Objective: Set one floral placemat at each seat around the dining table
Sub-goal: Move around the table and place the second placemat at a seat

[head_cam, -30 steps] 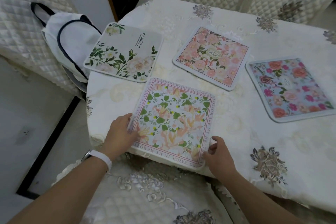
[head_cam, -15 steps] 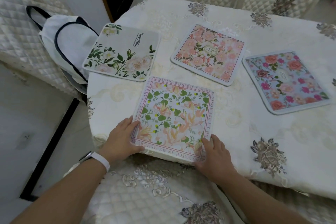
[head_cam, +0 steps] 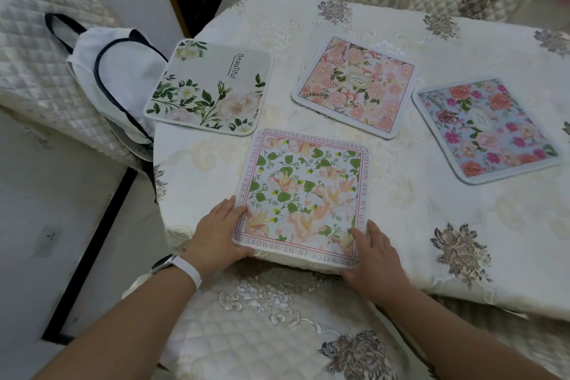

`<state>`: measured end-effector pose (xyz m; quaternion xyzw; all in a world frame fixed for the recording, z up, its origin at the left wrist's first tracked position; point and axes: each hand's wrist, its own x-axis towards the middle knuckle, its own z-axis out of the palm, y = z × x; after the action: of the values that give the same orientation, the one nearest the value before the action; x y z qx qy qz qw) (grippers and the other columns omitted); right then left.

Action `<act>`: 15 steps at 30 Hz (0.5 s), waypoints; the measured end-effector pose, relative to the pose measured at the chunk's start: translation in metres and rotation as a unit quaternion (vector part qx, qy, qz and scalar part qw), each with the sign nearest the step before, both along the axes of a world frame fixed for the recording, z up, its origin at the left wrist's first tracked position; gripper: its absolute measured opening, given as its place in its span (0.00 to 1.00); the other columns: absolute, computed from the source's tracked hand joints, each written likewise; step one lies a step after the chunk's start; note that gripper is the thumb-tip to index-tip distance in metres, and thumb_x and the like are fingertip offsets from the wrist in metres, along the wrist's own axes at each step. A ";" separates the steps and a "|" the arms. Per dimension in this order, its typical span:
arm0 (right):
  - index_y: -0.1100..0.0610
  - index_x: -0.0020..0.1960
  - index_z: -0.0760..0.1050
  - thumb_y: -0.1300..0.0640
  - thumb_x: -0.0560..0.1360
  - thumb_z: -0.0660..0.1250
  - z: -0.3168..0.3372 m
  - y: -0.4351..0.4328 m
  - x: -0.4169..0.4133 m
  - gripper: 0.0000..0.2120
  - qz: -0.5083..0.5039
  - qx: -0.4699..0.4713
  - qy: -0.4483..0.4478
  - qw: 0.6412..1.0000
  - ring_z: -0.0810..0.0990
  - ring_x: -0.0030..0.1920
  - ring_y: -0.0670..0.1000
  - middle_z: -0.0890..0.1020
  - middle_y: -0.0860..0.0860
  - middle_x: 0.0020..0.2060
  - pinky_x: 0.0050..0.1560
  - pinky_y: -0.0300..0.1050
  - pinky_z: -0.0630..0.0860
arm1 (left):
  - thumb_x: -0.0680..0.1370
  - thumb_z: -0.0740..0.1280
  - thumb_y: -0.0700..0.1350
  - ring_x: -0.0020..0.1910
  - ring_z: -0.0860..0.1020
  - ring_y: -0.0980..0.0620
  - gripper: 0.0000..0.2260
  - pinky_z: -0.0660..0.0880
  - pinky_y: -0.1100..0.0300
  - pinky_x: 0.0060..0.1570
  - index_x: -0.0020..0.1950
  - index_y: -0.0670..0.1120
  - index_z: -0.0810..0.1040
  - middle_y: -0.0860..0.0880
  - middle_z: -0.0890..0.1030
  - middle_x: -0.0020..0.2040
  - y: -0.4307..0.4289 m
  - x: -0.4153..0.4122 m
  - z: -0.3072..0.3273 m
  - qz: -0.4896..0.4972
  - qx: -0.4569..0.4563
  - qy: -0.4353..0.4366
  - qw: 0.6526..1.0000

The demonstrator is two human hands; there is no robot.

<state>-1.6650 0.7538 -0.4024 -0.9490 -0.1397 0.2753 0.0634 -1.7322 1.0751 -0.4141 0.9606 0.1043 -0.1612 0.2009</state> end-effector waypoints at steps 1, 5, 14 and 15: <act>0.50 0.78 0.50 0.42 0.71 0.66 0.001 0.002 0.000 0.42 -0.002 -0.003 0.001 1.000 0.50 0.77 0.59 0.47 0.58 0.78 0.74 0.54 0.54 | 0.66 0.72 0.65 0.77 0.54 0.47 0.44 0.54 0.50 0.74 0.76 0.52 0.59 0.47 0.56 0.79 0.000 0.000 0.001 0.001 0.000 0.001 1.000; 0.50 0.77 0.50 0.41 0.71 0.67 0.006 0.004 0.000 0.42 -0.005 -0.010 0.006 1.000 0.51 0.77 0.59 0.48 0.59 0.78 0.74 0.54 0.56 | 0.66 0.73 0.64 0.77 0.53 0.47 0.43 0.54 0.50 0.74 0.76 0.53 0.59 0.48 0.56 0.79 -0.001 0.000 0.004 -0.007 -0.004 0.007 1.000; 0.54 0.71 0.68 0.41 0.77 0.61 0.057 -0.007 0.030 0.27 -0.018 0.041 -0.089 0.995 0.74 0.63 0.52 0.74 0.50 0.66 0.61 0.50 0.73 | 0.76 0.65 0.58 0.64 0.72 0.50 0.24 0.70 0.54 0.60 0.69 0.49 0.69 0.50 0.73 0.68 -0.009 0.010 0.052 0.012 0.017 -0.085 0.996; 0.54 0.70 0.69 0.41 0.77 0.61 0.065 -0.008 0.035 0.26 -0.012 0.046 -0.113 0.993 0.75 0.62 0.52 0.75 0.50 0.65 0.60 0.50 0.73 | 0.77 0.65 0.56 0.62 0.73 0.50 0.22 0.71 0.54 0.59 0.68 0.48 0.71 0.50 0.75 0.66 -0.013 0.014 0.061 0.007 0.021 -0.115 0.993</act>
<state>-1.6303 0.7459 -0.3372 -0.9717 -0.1470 0.1592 0.0944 -1.7185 1.0618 -0.3533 0.9759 0.0906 -0.0459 0.1930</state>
